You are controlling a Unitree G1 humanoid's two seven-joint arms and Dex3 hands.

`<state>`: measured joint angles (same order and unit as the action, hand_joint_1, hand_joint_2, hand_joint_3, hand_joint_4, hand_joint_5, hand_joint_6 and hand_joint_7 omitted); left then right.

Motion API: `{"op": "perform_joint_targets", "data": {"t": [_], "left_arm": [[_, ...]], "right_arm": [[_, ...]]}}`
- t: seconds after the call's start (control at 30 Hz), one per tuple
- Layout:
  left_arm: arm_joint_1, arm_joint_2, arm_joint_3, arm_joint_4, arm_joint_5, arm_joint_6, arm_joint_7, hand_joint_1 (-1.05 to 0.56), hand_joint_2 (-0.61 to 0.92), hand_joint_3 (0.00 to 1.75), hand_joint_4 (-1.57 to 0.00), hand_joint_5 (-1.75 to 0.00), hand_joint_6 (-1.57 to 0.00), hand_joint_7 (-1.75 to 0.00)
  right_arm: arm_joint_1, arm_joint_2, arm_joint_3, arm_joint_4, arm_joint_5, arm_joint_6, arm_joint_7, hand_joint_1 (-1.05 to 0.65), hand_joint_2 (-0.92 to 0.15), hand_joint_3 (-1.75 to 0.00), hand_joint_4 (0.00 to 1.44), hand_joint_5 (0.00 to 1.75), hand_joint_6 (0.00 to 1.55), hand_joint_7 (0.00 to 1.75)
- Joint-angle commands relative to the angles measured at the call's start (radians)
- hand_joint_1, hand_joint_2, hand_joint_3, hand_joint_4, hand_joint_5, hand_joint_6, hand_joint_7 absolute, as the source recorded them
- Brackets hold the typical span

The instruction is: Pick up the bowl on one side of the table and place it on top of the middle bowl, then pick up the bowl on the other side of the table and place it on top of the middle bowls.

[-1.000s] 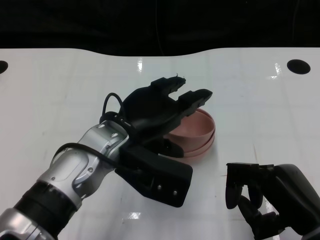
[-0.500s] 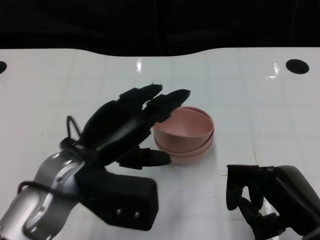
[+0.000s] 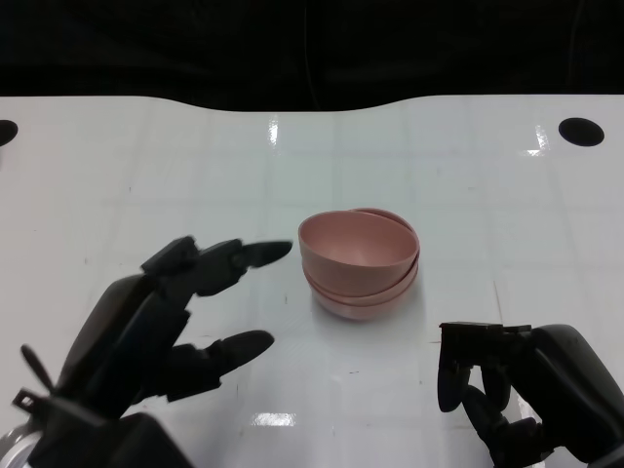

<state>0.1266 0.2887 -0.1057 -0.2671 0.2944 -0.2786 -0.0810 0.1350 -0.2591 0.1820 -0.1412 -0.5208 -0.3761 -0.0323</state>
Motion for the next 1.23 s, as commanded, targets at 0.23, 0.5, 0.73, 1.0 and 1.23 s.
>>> {"op": "perform_joint_targets", "data": {"t": [0.23, 0.5, 0.73, 1.0, 1.23], "left_arm": [[0.155, -0.086, 0.058, -0.065, -0.177, 0.004, 0.007, -0.09, 0.56, 1.04, -0.65, -1.38, -0.61, -1.27], [0.218, -0.118, 0.084, -0.118, -0.265, 0.113, -0.014, -0.10, 0.47, 1.27, -0.88, -1.65, -0.84, -1.36], [0.213, -0.149, 0.085, -0.057, -0.262, 0.116, 0.003, -0.09, 0.45, 1.35, -0.91, -1.75, -0.81, -1.58], [0.192, -0.166, 0.087, 0.010, -0.328, 0.083, -0.041, -0.11, 0.42, 1.38, -0.90, -1.75, -0.81, -1.61], [0.170, -0.159, 0.082, 0.068, -0.268, 0.020, -0.034, -0.10, 0.39, 1.41, -0.91, -1.74, -0.84, -1.55]], "right_arm": [[-0.001, -0.009, -0.009, -0.002, 0.017, 0.000, 0.006, -0.04, -0.16, -1.62, 0.96, 1.75, 0.81, 1.62], [-0.009, -0.017, -0.017, 0.007, 0.019, -0.006, 0.006, -0.05, -0.16, -1.61, 0.96, 1.75, 0.81, 1.62], [-0.020, -0.023, -0.025, 0.025, 0.031, -0.017, 0.008, -0.05, -0.17, -1.60, 0.95, 1.75, 0.79, 1.61], [-0.025, -0.033, -0.040, 0.059, 0.060, -0.058, -0.003, -0.05, -0.16, -1.60, 0.95, 1.75, 0.81, 1.57], [-0.037, -0.033, -0.046, 0.096, 0.076, -0.100, -0.005, -0.07, -0.14, -1.64, 0.97, 1.75, 0.83, 1.58]]}}
